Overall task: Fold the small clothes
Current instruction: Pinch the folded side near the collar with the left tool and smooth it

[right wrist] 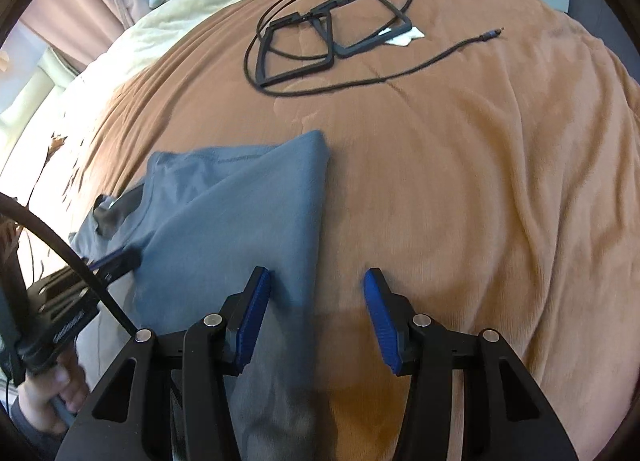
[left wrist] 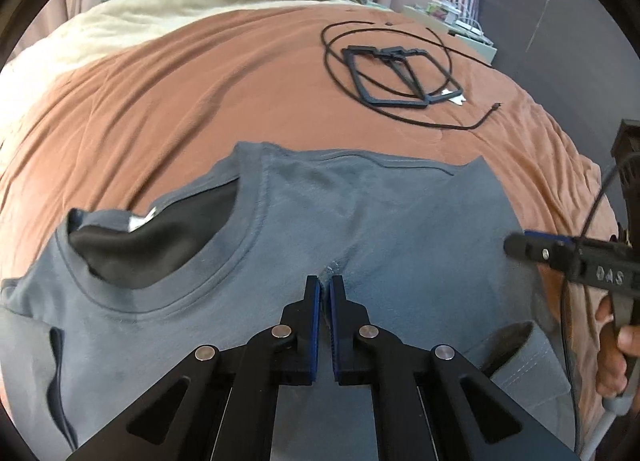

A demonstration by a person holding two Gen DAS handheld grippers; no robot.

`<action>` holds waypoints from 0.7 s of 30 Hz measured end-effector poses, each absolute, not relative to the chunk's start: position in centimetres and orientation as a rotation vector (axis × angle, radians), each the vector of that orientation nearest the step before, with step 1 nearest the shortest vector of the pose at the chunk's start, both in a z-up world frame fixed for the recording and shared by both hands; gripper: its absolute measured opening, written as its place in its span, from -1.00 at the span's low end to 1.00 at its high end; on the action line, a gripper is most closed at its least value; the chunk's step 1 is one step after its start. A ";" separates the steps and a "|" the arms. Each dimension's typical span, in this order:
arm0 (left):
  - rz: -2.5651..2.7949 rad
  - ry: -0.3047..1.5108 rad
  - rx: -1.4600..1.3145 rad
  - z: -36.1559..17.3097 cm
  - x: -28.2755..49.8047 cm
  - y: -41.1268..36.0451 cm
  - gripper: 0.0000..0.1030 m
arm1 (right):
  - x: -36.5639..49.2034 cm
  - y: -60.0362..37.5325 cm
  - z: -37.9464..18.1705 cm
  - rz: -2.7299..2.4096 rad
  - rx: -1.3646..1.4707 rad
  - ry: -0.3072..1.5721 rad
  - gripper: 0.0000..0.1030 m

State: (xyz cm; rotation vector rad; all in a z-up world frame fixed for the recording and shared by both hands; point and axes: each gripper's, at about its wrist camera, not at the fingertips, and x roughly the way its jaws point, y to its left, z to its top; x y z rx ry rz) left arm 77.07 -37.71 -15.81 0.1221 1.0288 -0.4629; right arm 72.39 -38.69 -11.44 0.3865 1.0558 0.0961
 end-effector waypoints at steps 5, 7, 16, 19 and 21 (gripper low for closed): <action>-0.438 1.058 0.115 -16.3 77.4 -37.0 -0.91 | 74.1 -38.4 -11.4 0.070 0.358 1.054 -0.09; -0.430 1.066 0.127 -16.6 77.8 -37.0 -0.91 | 74.7 -38.4 -11.4 0.066 0.358 1.052 -0.09; -0.406 1.092 0.155 -17.3 78.7 -37.7 -0.90 | 76.8 -39.3 -11.8 0.018 0.358 1.042 -0.20; -0.403 1.107 0.145 -16.9 78.6 -37.6 -0.86 | 76.8 -38.7 -11.6 -0.001 0.333 1.047 -0.20; -0.399 1.116 0.148 -16.4 78.3 -37.6 -0.84 | 76.3 -38.4 -11.1 -0.002 0.326 1.047 -0.20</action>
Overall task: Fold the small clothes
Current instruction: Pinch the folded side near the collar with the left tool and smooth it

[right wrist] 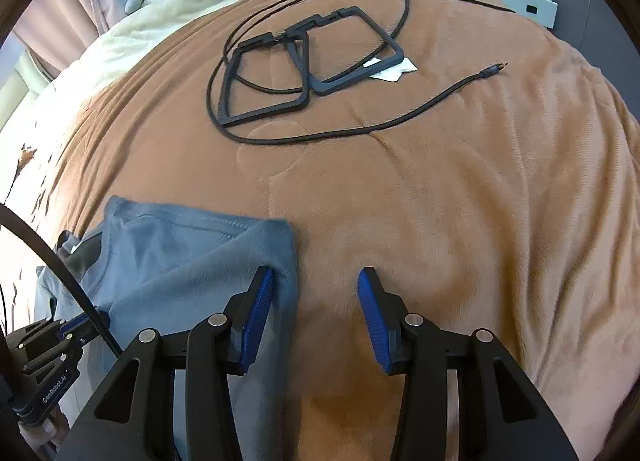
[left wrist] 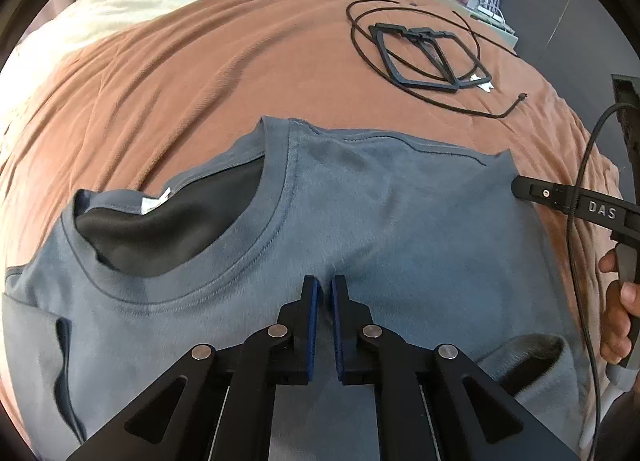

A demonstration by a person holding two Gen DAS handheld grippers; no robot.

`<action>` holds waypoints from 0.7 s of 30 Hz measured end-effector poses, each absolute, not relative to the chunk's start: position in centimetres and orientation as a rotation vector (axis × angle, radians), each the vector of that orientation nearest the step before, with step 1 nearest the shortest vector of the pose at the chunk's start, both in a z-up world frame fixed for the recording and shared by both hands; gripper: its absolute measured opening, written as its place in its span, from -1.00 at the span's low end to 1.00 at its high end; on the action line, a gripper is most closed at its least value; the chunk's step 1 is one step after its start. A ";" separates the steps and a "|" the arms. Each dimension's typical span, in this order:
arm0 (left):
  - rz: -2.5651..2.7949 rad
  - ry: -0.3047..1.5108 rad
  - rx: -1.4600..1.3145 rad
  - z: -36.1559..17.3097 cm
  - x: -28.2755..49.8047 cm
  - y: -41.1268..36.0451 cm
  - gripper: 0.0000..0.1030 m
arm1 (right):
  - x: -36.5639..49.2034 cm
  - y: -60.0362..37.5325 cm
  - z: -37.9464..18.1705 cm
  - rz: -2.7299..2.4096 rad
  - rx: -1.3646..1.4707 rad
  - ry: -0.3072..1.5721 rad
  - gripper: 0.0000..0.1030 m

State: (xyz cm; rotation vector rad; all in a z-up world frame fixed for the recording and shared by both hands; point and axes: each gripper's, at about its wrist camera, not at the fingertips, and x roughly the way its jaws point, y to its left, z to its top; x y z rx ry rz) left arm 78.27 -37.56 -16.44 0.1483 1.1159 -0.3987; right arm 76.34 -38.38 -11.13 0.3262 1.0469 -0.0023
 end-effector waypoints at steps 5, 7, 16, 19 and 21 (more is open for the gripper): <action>-0.410 1.103 0.155 -15.1 77.0 -38.1 -0.49 | 74.5 -38.7 -10.5 0.029 0.333 1.076 -0.16; -0.417 1.096 0.147 -14.5 76.5 -38.4 -0.23 | 73.3 -38.7 -10.3 0.040 0.333 1.085 -0.16; -0.470 1.138 0.111 -13.8 74.3 -40.8 -0.08 | 68.9 -37.9 -9.8 0.083 0.278 1.127 0.39; -0.476 1.155 0.087 -13.7 73.5 -40.9 -0.07 | 67.9 -37.3 -10.0 0.092 0.251 1.141 0.43; -0.487 1.162 0.075 -13.7 72.8 -40.8 -0.07 | 67.0 -36.8 -9.9 0.098 0.236 1.144 0.45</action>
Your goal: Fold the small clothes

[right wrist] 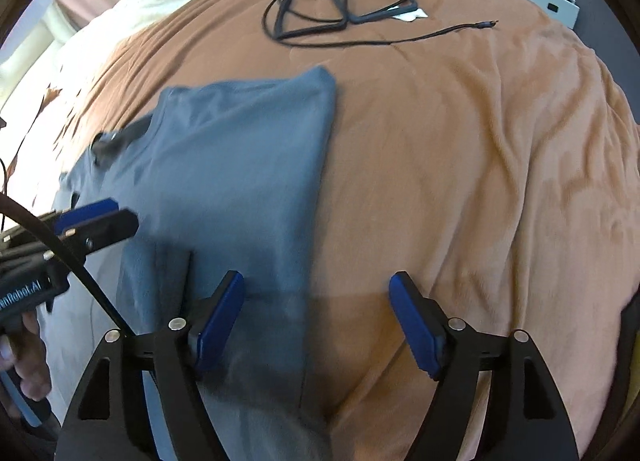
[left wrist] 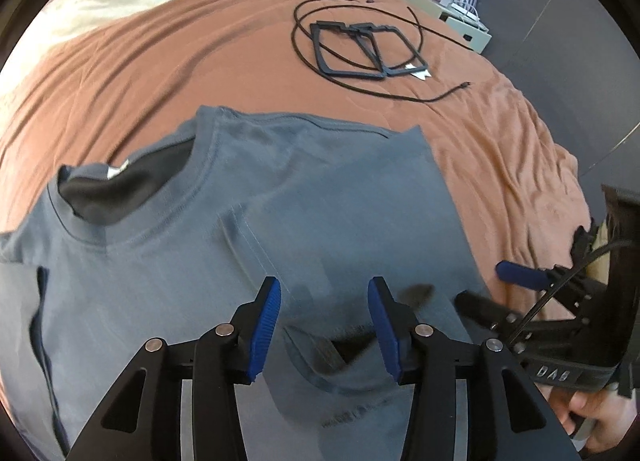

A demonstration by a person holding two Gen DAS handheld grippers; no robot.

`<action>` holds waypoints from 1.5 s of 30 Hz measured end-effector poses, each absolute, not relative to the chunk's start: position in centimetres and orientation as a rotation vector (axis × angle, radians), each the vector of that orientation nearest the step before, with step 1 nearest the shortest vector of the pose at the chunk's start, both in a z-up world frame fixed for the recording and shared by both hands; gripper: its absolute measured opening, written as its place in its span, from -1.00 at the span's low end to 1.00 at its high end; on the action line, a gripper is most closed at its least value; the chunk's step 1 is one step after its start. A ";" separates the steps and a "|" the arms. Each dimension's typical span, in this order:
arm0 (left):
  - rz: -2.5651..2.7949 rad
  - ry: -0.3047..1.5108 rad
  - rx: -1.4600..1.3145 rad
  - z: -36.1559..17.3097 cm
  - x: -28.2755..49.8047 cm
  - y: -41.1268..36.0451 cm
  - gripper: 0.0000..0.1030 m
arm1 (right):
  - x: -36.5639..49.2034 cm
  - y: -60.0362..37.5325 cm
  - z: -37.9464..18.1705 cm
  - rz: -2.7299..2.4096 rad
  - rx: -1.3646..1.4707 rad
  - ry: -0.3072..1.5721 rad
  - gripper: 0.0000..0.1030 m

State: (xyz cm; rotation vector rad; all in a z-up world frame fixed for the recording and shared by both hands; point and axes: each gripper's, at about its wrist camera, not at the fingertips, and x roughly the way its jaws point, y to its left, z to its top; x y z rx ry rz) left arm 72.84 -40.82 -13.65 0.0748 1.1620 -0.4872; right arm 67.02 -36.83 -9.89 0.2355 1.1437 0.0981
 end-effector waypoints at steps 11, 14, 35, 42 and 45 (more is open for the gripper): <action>-0.482 1.182 0.038 -13.2 68.4 -38.3 -0.07 | 62.5 -34.5 -9.7 0.124 0.182 1.174 0.47; -0.475 1.177 0.023 -12.7 67.7 -37.6 -0.07 | 61.5 -34.0 -9.6 0.129 0.166 1.179 0.47; -0.489 1.246 0.078 -16.5 64.7 -40.3 0.03 | 59.4 -37.5 -8.7 -0.015 0.259 1.119 0.45; -0.507 1.271 0.111 -16.0 62.7 -40.1 0.04 | 58.3 -38.3 -8.7 -0.153 0.237 1.128 0.18; -0.506 1.261 0.088 -14.9 61.7 -39.2 0.04 | 56.7 -38.8 -7.4 -0.130 0.292 1.113 0.18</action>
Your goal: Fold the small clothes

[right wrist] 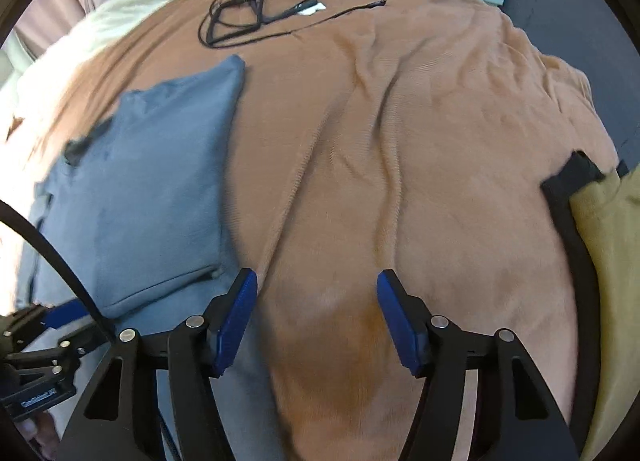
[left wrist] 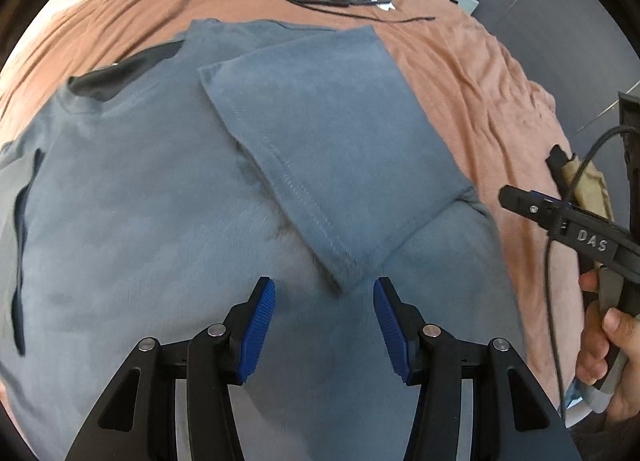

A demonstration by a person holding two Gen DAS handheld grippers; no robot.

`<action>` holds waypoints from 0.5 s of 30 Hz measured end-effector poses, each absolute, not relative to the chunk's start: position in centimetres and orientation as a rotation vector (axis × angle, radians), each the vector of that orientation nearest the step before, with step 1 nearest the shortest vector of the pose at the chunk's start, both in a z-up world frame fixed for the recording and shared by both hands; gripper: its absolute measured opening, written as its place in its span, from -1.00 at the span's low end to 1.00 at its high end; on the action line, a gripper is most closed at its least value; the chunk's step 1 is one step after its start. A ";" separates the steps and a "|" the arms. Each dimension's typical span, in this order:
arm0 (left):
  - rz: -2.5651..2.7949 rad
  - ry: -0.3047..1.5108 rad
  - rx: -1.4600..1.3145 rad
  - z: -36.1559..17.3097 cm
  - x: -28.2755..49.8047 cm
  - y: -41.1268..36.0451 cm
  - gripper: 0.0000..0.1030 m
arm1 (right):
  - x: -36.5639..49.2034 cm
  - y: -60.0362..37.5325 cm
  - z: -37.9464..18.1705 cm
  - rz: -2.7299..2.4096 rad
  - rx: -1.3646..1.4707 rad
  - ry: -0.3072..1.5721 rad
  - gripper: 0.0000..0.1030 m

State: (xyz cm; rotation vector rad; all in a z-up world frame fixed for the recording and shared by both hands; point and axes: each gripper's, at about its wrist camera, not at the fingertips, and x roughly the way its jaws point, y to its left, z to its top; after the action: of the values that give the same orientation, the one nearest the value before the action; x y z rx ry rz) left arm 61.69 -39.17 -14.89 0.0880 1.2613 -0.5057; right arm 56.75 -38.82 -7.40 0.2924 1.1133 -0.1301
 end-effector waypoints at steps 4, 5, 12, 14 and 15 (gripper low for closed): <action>-0.498 1.240 0.052 -12.8 60.0 -37.2 0.04 | 54.1 -38.6 -4.6 -0.108 0.311 1.089 0.18; -0.497 1.236 0.046 -12.4 59.6 -36.9 0.04 | 53.7 -38.7 -3.9 -0.101 0.315 1.085 0.18; -0.471 1.156 -0.013 -7.2 56.1 -32.9 0.35 | 48.8 -37.6 1.1 -0.052 0.320 1.039 0.36; -0.461 1.129 -0.032 -5.9 55.0 -31.7 0.65 | 47.4 -37.4 2.3 -0.039 0.315 1.023 0.46; -0.451 1.109 -0.039 -5.1 54.2 -31.0 0.77 | 46.6 -37.1 3.0 -0.031 0.310 1.014 0.53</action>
State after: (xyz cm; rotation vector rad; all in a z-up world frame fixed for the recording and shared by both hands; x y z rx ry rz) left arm 54.23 -31.01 -5.08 -0.0387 1.1094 -0.4510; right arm 46.65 -37.07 2.99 0.3097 1.0144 -0.0306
